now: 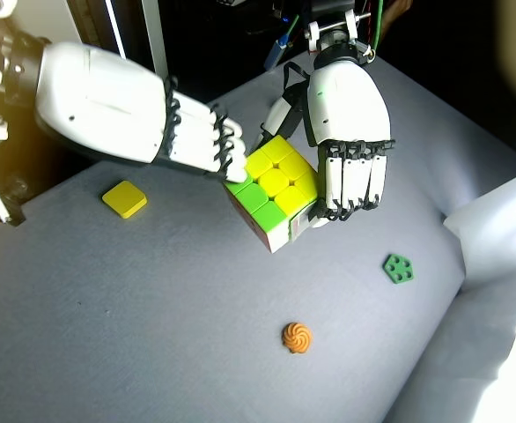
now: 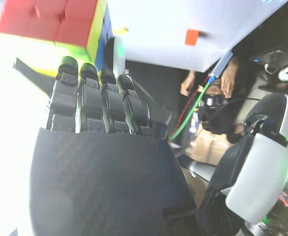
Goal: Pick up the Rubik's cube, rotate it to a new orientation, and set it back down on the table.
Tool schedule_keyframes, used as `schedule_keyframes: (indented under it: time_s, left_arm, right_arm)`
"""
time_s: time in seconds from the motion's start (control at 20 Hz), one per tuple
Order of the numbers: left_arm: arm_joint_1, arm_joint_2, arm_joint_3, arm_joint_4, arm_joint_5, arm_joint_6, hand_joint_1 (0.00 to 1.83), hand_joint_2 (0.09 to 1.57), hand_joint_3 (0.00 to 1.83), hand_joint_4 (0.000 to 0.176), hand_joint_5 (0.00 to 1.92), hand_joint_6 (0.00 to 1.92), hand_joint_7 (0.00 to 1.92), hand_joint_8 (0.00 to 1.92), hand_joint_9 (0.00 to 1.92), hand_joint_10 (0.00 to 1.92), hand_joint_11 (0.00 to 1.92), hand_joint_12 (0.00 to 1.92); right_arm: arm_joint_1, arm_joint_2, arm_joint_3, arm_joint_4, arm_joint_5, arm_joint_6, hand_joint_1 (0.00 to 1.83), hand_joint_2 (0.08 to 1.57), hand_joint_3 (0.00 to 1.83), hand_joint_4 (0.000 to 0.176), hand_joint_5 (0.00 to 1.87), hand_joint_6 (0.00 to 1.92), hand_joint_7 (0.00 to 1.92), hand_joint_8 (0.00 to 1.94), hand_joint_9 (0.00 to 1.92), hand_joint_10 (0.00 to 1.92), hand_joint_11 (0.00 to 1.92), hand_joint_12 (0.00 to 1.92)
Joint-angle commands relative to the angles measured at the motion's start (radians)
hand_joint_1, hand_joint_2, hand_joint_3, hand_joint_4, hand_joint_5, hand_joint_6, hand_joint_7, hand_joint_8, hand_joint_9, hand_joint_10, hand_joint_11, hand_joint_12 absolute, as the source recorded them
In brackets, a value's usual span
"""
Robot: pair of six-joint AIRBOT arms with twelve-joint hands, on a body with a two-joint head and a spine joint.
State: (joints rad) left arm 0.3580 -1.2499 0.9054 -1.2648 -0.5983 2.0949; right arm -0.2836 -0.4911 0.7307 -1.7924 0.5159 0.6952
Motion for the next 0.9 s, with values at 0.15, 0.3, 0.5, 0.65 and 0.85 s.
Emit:
schedule_keyframes:
  time_s: [0.15, 0.3, 0.5, 0.65, 0.85]
  left_arm:
    - [-0.018, 0.004, 0.001, 0.065, -0.042, -0.011, 1.09, 1.36, 0.0, 0.0, 0.56, 1.5, 0.6, 1.76, 0.55, 1.77, 0.48, 1.92]
    - [-0.012, 0.006, 0.006, 0.065, -0.029, -0.012, 1.09, 1.35, 0.0, 0.0, 0.61, 1.46, 0.57, 1.78, 0.52, 1.76, 0.47, 1.92]
    - [0.009, 0.005, 0.014, 0.115, -0.028, -0.068, 1.08, 1.36, 0.0, 0.0, 0.6, 1.49, 0.55, 1.78, 0.5, 1.74, 0.45, 1.92]
    - [0.037, 0.006, 0.024, 0.178, -0.028, -0.143, 1.08, 1.37, 0.0, 0.0, 0.56, 1.51, 0.57, 1.79, 0.51, 1.78, 0.44, 1.92]
    - [0.077, 0.005, 0.029, 0.235, -0.028, -0.22, 1.06, 1.37, 0.0, 0.0, 0.55, 1.55, 0.57, 1.76, 0.52, 1.69, 0.37, 1.89]
  right_arm:
    - [0.062, 0.008, 0.011, 0.043, -0.003, -0.035, 0.48, 0.64, 0.01, 0.0, 0.0, 0.0, 0.0, 0.0, 0.0, 0.0, 0.0, 0.1]
    - [0.106, 0.007, 0.062, 0.049, -0.136, -0.134, 0.47, 0.64, 0.0, 0.0, 0.0, 0.0, 0.0, 0.0, 0.0, 0.0, 0.0, 0.16]
    - [0.081, 0.007, 0.093, 0.08, -0.195, -0.264, 0.49, 0.64, 0.0, 0.0, 0.0, 0.0, 0.0, 0.0, 0.0, 0.0, 0.0, 0.18]
    - [0.049, 0.005, 0.093, 0.115, -0.256, -0.263, 0.43, 0.67, 0.01, 0.0, 0.0, 0.0, 0.0, 0.0, 0.0, 0.0, 0.0, 0.13]
    - [0.048, 0.004, 0.094, 0.147, -0.257, -0.263, 0.47, 0.66, 0.0, 0.0, 0.0, 0.0, 0.0, 0.0, 0.0, 0.0, 0.0, 0.1]
